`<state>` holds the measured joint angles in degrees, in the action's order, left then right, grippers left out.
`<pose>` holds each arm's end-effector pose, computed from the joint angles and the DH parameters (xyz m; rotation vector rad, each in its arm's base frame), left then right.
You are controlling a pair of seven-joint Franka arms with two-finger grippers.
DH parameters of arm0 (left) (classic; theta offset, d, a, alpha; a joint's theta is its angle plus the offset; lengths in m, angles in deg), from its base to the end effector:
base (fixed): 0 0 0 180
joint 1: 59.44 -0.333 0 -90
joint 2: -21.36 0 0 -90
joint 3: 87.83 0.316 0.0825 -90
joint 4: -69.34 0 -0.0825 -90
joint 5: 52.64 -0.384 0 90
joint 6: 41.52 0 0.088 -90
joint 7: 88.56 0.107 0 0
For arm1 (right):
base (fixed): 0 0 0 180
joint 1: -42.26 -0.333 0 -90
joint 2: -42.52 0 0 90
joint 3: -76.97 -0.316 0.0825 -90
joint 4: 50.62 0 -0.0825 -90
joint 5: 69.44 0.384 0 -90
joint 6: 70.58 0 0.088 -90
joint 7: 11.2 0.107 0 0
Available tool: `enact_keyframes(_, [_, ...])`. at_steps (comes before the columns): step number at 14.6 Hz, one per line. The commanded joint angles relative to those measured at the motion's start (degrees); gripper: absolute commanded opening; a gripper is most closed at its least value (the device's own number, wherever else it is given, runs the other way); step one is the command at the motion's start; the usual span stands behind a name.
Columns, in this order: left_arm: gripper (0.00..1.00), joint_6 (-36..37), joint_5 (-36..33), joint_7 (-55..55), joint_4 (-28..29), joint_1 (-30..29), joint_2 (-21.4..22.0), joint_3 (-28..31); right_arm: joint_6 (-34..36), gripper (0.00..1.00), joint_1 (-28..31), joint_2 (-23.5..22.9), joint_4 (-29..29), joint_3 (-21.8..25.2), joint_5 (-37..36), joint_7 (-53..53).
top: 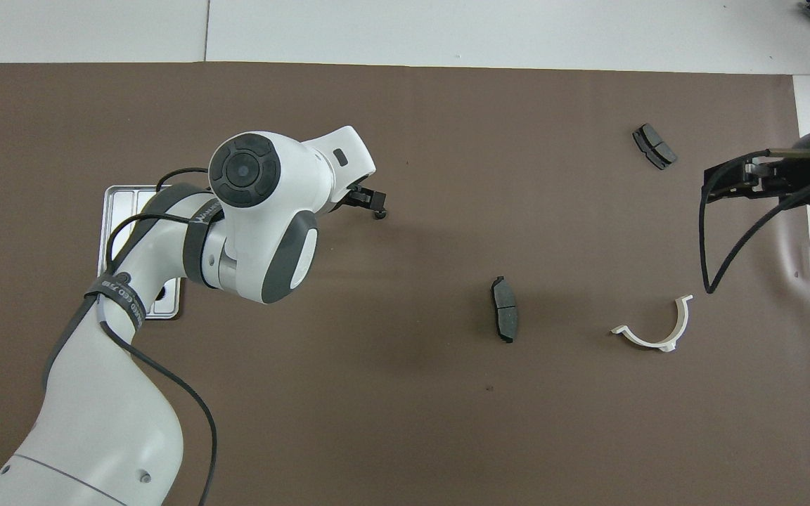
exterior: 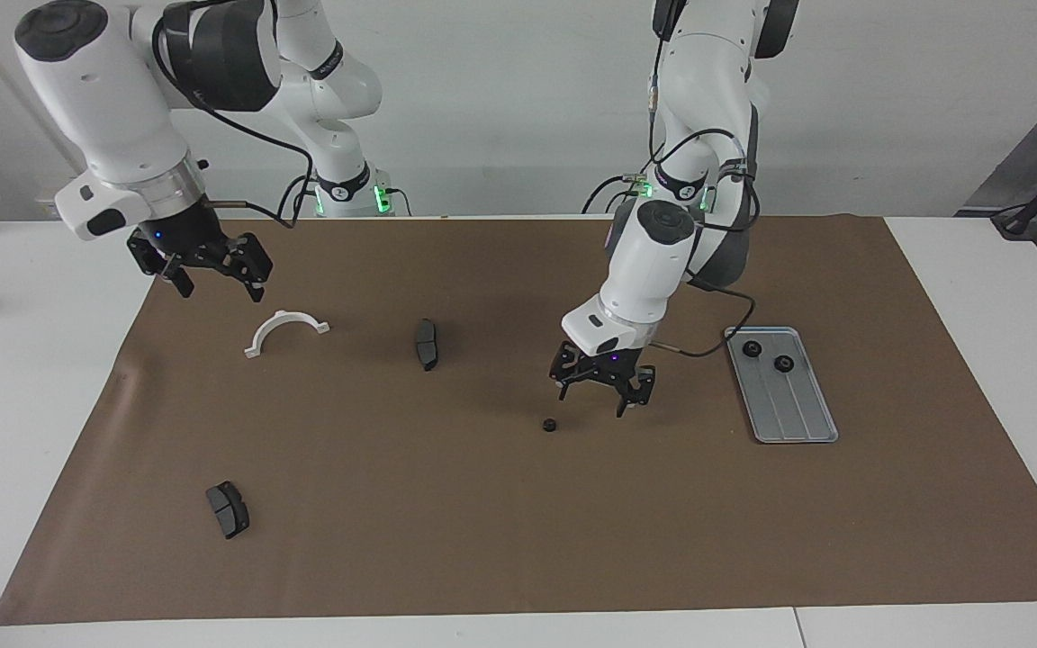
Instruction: Pick bearing gear from pile to tray
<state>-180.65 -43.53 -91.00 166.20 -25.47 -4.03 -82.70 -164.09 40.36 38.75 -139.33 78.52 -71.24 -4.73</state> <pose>0.6041 -0.3418 0.3722 2.9044 -0.5441 0.3920 0.5802 0.0009 0.6034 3.1051 -0.1633 0.0310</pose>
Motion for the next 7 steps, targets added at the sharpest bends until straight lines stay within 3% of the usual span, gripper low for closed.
enact_keyframes(1, [1.00, -2.46, 0.82, -0.20, -0.97, 1.63, -1.86, 0.75, 4.30, 1.00, 0.85, 2.53, -0.15, -0.59, -0.41, -0.67])
enact_keyframes(5, [0.79, -3.78, 0.64, 0.24, -0.18, 2.68, -3.00, 0.75, 2.55, 1.00, 0.06, 3.32, -1.91, -0.76, 0.04, -0.93])
enact_keyframes(7, [0.78, -5.27, 0.55, 0.32, 0.61, 2.68, -3.53, 0.75, 2.55, 1.00, 0.67, 3.24, -1.82, -0.76, 0.04, -1.20])
